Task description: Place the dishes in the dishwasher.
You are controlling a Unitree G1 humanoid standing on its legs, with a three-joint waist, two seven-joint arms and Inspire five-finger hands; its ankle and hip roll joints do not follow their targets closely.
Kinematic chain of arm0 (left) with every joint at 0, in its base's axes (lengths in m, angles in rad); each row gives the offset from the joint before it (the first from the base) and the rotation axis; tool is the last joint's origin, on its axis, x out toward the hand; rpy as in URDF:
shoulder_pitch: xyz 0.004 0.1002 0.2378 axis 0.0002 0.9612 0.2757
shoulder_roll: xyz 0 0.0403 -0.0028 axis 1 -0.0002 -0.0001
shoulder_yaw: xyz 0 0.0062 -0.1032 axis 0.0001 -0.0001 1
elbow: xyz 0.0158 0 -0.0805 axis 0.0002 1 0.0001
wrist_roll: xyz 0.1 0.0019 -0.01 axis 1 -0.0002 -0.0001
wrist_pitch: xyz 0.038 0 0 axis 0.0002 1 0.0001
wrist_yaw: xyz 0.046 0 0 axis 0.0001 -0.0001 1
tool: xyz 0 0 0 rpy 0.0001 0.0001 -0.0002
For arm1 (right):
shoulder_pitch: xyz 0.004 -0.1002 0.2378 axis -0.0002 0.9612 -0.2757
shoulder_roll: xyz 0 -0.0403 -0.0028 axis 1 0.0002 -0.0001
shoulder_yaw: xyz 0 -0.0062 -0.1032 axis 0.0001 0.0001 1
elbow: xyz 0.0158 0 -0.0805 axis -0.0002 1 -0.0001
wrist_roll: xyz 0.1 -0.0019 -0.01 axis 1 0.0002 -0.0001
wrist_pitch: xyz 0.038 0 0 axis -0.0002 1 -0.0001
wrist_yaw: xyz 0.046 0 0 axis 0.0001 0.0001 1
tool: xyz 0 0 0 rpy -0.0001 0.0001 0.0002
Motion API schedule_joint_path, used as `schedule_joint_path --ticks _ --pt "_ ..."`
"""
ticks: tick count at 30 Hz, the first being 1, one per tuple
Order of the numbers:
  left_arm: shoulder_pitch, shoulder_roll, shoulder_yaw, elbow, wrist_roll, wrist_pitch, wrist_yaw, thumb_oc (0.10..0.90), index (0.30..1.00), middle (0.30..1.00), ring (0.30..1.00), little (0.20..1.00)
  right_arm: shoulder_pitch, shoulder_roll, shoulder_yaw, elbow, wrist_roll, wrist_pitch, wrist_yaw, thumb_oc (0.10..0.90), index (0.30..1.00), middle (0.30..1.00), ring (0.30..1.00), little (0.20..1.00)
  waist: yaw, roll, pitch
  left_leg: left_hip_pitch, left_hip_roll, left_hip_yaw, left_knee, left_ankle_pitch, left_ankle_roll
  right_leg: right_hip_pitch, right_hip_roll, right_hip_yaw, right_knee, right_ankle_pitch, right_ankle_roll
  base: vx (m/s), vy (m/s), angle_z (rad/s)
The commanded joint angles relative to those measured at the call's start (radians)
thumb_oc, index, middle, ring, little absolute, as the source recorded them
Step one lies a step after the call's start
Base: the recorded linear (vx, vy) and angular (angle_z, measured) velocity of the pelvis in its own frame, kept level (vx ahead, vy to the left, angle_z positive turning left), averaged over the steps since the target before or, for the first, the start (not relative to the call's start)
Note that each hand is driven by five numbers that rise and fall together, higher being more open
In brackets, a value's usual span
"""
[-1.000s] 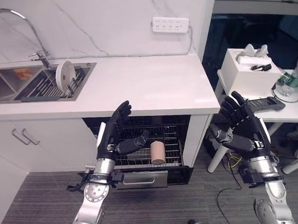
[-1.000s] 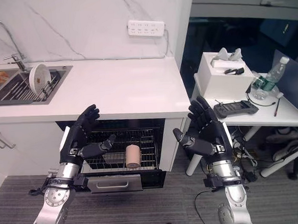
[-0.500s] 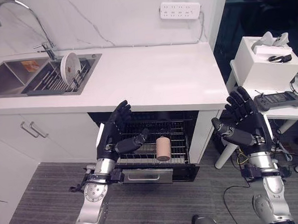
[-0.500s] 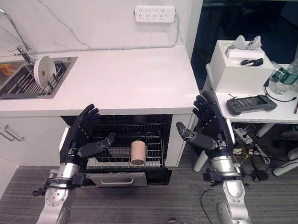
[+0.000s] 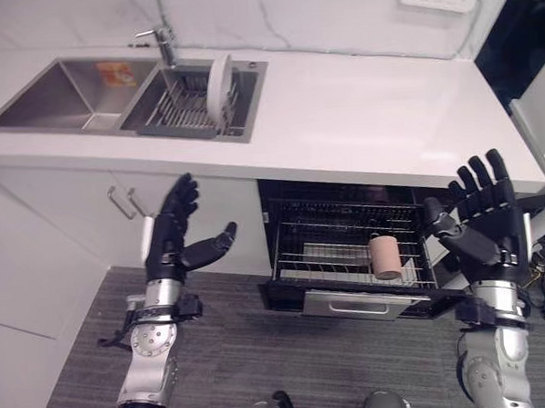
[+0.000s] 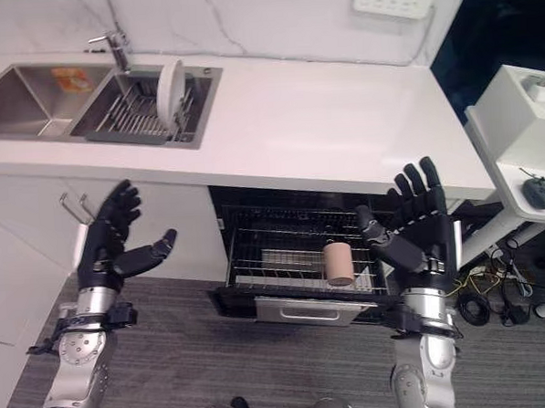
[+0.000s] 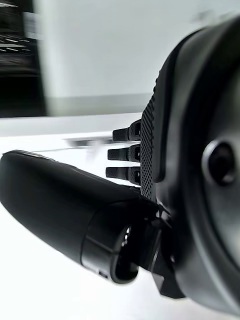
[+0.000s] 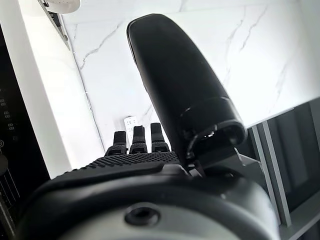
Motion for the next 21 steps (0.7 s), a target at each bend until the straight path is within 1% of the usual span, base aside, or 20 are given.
schedule_joint_path --ticks 1,2,5,6,7,8,9,10,11,12,13,14,15,16,18,19,20,21 --pt "0.041 0.027 0.102 -0.122 0.014 -0.122 0.109 0.8 0.9 0.9 0.9 0.9 -0.058 -0.074 -0.067 -0.051 0.057 -0.13 0.049 0.8 0.9 0.9 0.9 0.9 -0.038 -0.054 -0.07 -0.029 -0.039 -0.039 0.154 -0.126 -0.059 -0.018 0.024 0.055 -0.135 0.127 0.04 0.2 0.097 0.84" --pt "0.065 0.027 0.126 -0.097 0.016 -0.126 0.122 0.8 0.9 0.9 0.9 0.9 -0.052 -0.069 -0.079 -0.05 0.066 -0.132 0.06 0.8 0.9 0.9 0.9 0.9 -0.042 -0.045 -0.078 -0.033 -0.035 -0.035 0.154 -0.118 -0.057 -0.023 0.023 0.041 -0.135 0.112 0.022 0.17 0.063 0.86" --pt "0.069 0.023 0.138 -0.039 0.046 -0.116 0.146 0.8 0.9 0.9 0.9 0.9 -0.041 -0.077 -0.09 -0.057 0.08 -0.127 0.053 0.8 0.9 0.9 0.9 0.9 -0.047 -0.044 -0.082 -0.023 -0.047 -0.043 0.154 -0.127 -0.061 -0.021 0.029 0.042 -0.135 0.068 0.007 0.11 -0.016 0.84" --pt "0.071 0.025 0.14 0.016 0.067 -0.082 0.17 0.8 0.9 0.9 0.9 0.9 -0.043 -0.083 -0.092 -0.054 0.082 -0.128 0.058 0.8 0.9 0.9 0.9 0.9 -0.046 -0.041 -0.088 -0.023 -0.05 -0.041 0.154 -0.113 -0.065 -0.028 0.015 0.027 -0.135 0.061 -0.003 0.15 0.0 0.36" --pt "0.075 0.029 0.134 0.054 0.058 -0.052 0.173 0.8 0.9 0.9 0.9 0.9 -0.042 -0.09 -0.093 -0.049 0.085 -0.132 0.063 0.8 0.9 0.9 0.9 0.9 -0.046 -0.039 -0.087 -0.001 -0.047 -0.032 0.154 -0.118 -0.071 -0.016 0.009 0.018 -0.135 0.033 -0.011 0.17 0.009 -0.04" --pt "0.075 0.03 0.127 0.101 0.051 0.006 0.159 0.8 0.9 0.9 0.9 0.9 -0.037 -0.1 -0.095 -0.045 0.087 -0.138 0.064 0.8 0.9 0.9 0.9 0.9 -0.047 -0.043 -0.085 0.014 -0.052 -0.024 0.154 -0.112 -0.08 -0.012 -0.004 0.024 -0.135 0.024 -0.018 0.2 0.011 -0.15" --pt "0.075 0.03 0.103 0.189 0.037 0.076 0.121 0.8 0.9 0.9 0.9 0.9 -0.036 -0.112 -0.094 -0.04 0.083 -0.139 0.058 0.8 0.9 0.9 0.9 0.9 -0.042 -0.056 -0.081 0.039 -0.065 -0.015 0.154 -0.043 -0.102 0.002 -0.026 0.031 -0.135 0.015 -0.029 0.15 0.01 -0.07" --pt "0.073 0.03 0.096 0.219 0.043 0.082 0.112 0.8 0.9 0.9 0.9 0.9 -0.038 -0.114 -0.093 -0.038 0.082 -0.138 0.055 0.8 0.9 0.9 0.9 0.9 -0.039 -0.065 -0.078 0.041 -0.072 -0.012 0.154 -0.014 -0.107 0.004 -0.037 0.034 -0.135 0.017 -0.033 0.17 0.027 0.19" --pt "0.073 0.023 0.074 0.293 0.064 0.147 0.07 0.8 0.9 0.9 0.9 0.9 -0.04 -0.12 -0.085 -0.035 0.079 -0.137 0.044 0.8 0.9 0.9 0.9 0.9 -0.037 -0.075 -0.068 0.033 -0.066 -0.012 0.188 0.02 -0.126 0.017 -0.05 0.048 -0.135 0.012 -0.037 0.16 0.093 0.34" --pt "0.078 0.006 0.039 0.411 0.071 0.163 0.029 0.8 0.9 0.9 0.9 0.9 -0.058 -0.122 -0.078 -0.029 0.068 -0.129 0.031 0.8 0.9 0.9 0.9 0.9 -0.04 -0.08 -0.064 0.021 -0.048 0.003 0.181 0.017 -0.128 0.013 -0.059 0.07 -0.135 0.023 -0.03 0.23 0.179 0.51" --pt "0.086 -0.013 0.015 0.498 0.07 0.163 0.002 0.8 0.9 0.9 0.9 0.9 -0.072 -0.128 -0.075 -0.025 0.067 -0.117 0.029 0.8 0.9 0.9 0.9 0.9 -0.046 -0.072 -0.063 0.018 -0.026 0.005 0.154 -0.01 -0.124 0.009 -0.052 0.091 -0.135 0.028 -0.021 0.25 0.285 0.23" --pt "0.097 -0.039 -0.007 0.6 0.075 0.152 -0.036 0.8 0.9 0.9 0.9 0.9 -0.088 -0.141 -0.068 -0.02 0.066 -0.099 0.027 0.8 0.9 0.9 0.9 0.9 -0.053 -0.052 -0.06 -0.013 0.02 -0.022 0.154 -0.052 -0.13 0.012 -0.027 0.117 -0.135 0.017 -0.017 0.22 0.26 0.01" --pt "0.097 -0.048 -0.014 0.629 0.078 0.172 -0.058 0.8 0.9 0.9 0.9 0.9 -0.094 -0.146 -0.064 -0.019 0.066 -0.092 0.027 0.8 0.9 0.9 0.9 0.9 -0.053 -0.045 -0.065 -0.03 0.033 -0.035 0.154 -0.052 -0.133 0.005 -0.02 0.128 -0.135 0.017 -0.017 0.25 0.27 -0.36" --pt "0.097 -0.071 -0.029 0.689 0.091 0.203 -0.089 0.8 0.9 0.9 0.9 0.9 -0.104 -0.151 -0.054 -0.019 0.067 -0.08 0.027 0.8 0.9 0.9 0.9 0.9 -0.05 -0.037 -0.062 -0.058 0.057 -0.076 0.154 -0.039 -0.147 0.01 -0.008 0.153 -0.135 0.008 -0.016 0.23 0.222 -0.47" --pt "0.096 -0.105 -0.054 0.795 0.098 0.221 -0.139 0.8 0.9 0.9 0.9 0.9 -0.124 -0.162 -0.041 -0.019 0.065 -0.061 0.016 0.8 0.9 0.9 0.9 0.9 -0.04 -0.03 -0.057 -0.117 0.103 -0.126 0.154 0.008 -0.18 0.029 0.0 0.193 -0.135 -0.014 -0.015 0.3 0.275 -0.66" --pt "0.095 -0.127 -0.076 0.862 0.11 0.256 -0.181 0.8 0.9 0.9 0.9 0.9 -0.138 -0.169 -0.029 -0.018 0.063 -0.057 0.004 0.8 0.9 0.9 0.9 0.9 -0.029 -0.03 -0.052 -0.156 0.121 -0.148 0.154 0.041 -0.194 0.05 -0.002 0.216 -0.135 -0.031 -0.016 0.41 0.363 -0.72" --pt "0.097 -0.158 -0.096 0.943 0.096 0.288 -0.202 0.8 0.9 0.9 0.9 0.9 -0.153 -0.175 -0.019 -0.019 0.055 -0.058 -0.013 0.8 0.9 0.9 0.9 0.9 -0.019 -0.03 -0.046 -0.179 0.132 -0.121 0.154 0.052 -0.186 0.083 -0.017 0.221 -0.135 -0.058 -0.016 0.45 0.4 -0.83" --pt "0.099 -0.176 -0.105 1.0 0.102 0.33 -0.228 0.8 0.9 0.9 0.9 0.9 -0.164 -0.176 -0.011 -0.021 0.057 -0.052 -0.037 0.8 0.9 0.9 0.9 0.9 -0.015 -0.03 -0.048 -0.18 0.135 -0.1 0.154 0.047 -0.173 0.099 -0.039 0.212 -0.135 -0.066 -0.009 0.36 0.329 -0.75"
